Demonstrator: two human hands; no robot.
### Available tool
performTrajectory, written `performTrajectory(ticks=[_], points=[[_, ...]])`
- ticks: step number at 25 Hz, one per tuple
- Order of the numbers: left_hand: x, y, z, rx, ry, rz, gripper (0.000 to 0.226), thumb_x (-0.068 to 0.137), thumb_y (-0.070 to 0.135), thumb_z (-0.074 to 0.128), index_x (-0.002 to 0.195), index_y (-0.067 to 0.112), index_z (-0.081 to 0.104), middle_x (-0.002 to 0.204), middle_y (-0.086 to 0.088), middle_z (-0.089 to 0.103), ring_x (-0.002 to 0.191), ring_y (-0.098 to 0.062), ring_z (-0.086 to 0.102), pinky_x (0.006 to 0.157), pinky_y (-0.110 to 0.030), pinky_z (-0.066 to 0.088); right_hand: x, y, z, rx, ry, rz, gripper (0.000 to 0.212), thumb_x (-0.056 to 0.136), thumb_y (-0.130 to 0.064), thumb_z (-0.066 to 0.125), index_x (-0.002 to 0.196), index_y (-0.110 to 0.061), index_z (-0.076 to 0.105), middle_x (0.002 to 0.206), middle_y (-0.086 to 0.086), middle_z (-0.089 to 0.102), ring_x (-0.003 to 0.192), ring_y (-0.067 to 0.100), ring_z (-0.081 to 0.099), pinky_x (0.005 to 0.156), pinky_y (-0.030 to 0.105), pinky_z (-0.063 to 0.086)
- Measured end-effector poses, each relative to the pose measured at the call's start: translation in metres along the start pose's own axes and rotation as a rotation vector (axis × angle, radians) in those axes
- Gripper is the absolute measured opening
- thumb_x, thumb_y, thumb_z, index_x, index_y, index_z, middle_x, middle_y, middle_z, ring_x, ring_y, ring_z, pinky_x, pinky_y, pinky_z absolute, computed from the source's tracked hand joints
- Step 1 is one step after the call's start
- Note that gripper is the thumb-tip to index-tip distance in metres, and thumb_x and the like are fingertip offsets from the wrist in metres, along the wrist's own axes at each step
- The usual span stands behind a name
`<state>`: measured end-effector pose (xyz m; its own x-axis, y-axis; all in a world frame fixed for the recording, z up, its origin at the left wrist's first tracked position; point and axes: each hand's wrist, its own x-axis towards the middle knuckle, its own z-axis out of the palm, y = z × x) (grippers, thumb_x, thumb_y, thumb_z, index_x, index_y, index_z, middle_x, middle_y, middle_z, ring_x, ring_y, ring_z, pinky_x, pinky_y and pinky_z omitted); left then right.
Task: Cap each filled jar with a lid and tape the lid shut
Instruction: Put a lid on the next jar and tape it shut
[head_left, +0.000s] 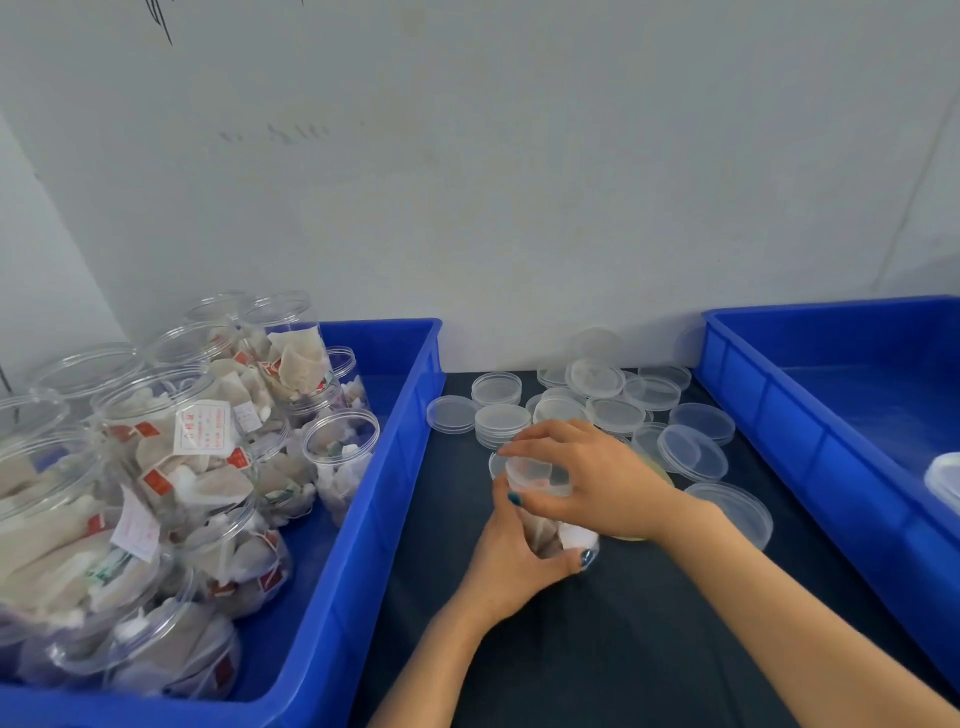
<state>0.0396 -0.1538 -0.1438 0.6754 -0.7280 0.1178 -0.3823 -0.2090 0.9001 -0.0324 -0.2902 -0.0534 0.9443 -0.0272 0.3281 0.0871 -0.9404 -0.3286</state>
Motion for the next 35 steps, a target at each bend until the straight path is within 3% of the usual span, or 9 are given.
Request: performTrajectory(ticks=[4,11,16,19,22,26,30,33,35], points=[[0.004,0.004,-0.004,0.008,-0.01,-0.02,0.079,0.058,0.042,0.084,0.117,0.058,0.033,0.106,0.017,0.062,0.094,0.009,0.058,0.074,-0.011,0.048,-0.005,0.011,-0.003,0.103,-0.019,-0.061,0.045,0.084,-0.039,0.07,0.128,-0.044,0.06,0.133,-0.022,0.053,0.121,0.004,0.05,0.099,0.025,0.041],[0.001,0.014,-0.011,-0.378,0.05,-0.008,0.081,0.056,0.041,0.089,0.128,0.027,0.054,0.117,0.001,0.068,0.104,-0.011,0.068,0.083,-0.027,0.056,-0.01,0.02,-0.005,0.779,0.118,0.095,0.035,0.089,-0.016,0.065,0.123,-0.022,0.065,0.13,-0.006,0.06,0.123,0.003,0.056,0.108,0.031,0.045],[0.003,0.016,-0.017,-0.571,-0.059,-0.102,0.074,0.057,0.047,0.079,0.122,0.016,0.059,0.115,-0.009,0.07,0.104,-0.019,0.068,0.089,-0.038,0.055,-0.013,0.019,-0.006,0.845,0.102,0.095,0.035,0.09,-0.015,0.057,0.124,-0.021,0.064,0.131,-0.01,0.062,0.124,0.003,0.056,0.102,0.02,0.045],[0.001,0.024,-0.011,-0.309,0.018,-0.017,0.075,0.053,0.054,0.08,0.117,0.027,0.052,0.114,0.007,0.066,0.1,-0.009,0.067,0.079,-0.023,0.054,-0.015,0.02,0.002,0.82,0.129,0.214,0.033,0.099,-0.007,0.056,0.127,-0.023,0.062,0.133,-0.008,0.061,0.127,0.003,0.053,0.108,0.026,0.042],[-0.003,0.034,0.0,0.281,0.351,0.185,0.079,0.053,0.065,0.075,0.12,0.032,0.048,0.112,0.033,0.048,0.106,0.001,0.052,0.073,-0.017,0.047,-0.012,0.009,0.017,0.756,0.297,0.437,0.029,0.1,-0.021,0.055,0.129,-0.025,0.062,0.125,-0.008,0.062,0.112,-0.002,0.057,0.1,0.024,0.045],[-0.002,0.032,0.005,0.583,0.616,0.469,0.082,0.061,0.057,0.081,0.123,0.011,0.055,0.117,0.004,0.059,0.108,-0.016,0.056,0.067,-0.024,0.052,-0.012,0.0,0.018,0.928,0.428,0.463,0.025,0.101,-0.019,0.055,0.123,-0.025,0.063,0.101,-0.012,0.064,0.077,-0.013,0.057,0.067,0.007,0.044],[-0.006,0.033,0.012,0.524,0.58,0.334,0.087,0.062,0.067,0.07,0.127,0.013,0.051,0.12,0.004,0.059,0.109,-0.015,0.057,0.069,-0.03,0.055,-0.017,0.004,0.015,0.815,0.314,0.417,0.032,0.1,-0.029,0.054,0.132,-0.034,0.057,0.114,-0.019,0.062,0.082,-0.012,0.054,0.08,0.014,0.04],[-0.002,0.029,0.008,0.287,0.392,0.113,0.093,0.06,0.06,0.078,0.138,0.025,0.042,0.127,0.018,0.054,0.113,-0.003,0.052,0.087,-0.026,0.05,-0.029,0.027,0.012,0.868,0.156,0.426,0.049,0.102,-0.041,0.04,0.149,-0.029,0.039,0.142,-0.015,0.049,0.127,-0.004,0.047,0.096,0.015,0.038],[0.0,0.021,0.001,0.08,0.276,0.012,0.085,0.06,0.049,0.083,0.134,0.039,0.042,0.124,0.027,0.056,0.112,0.005,0.054,0.089,-0.023,0.049,-0.044,0.047,0.013,0.712,0.153,0.483,0.047,0.102,-0.044,0.037,0.145,-0.028,0.043,0.138,-0.012,0.054,0.135,0.007,0.043,0.102,0.021,0.035]])
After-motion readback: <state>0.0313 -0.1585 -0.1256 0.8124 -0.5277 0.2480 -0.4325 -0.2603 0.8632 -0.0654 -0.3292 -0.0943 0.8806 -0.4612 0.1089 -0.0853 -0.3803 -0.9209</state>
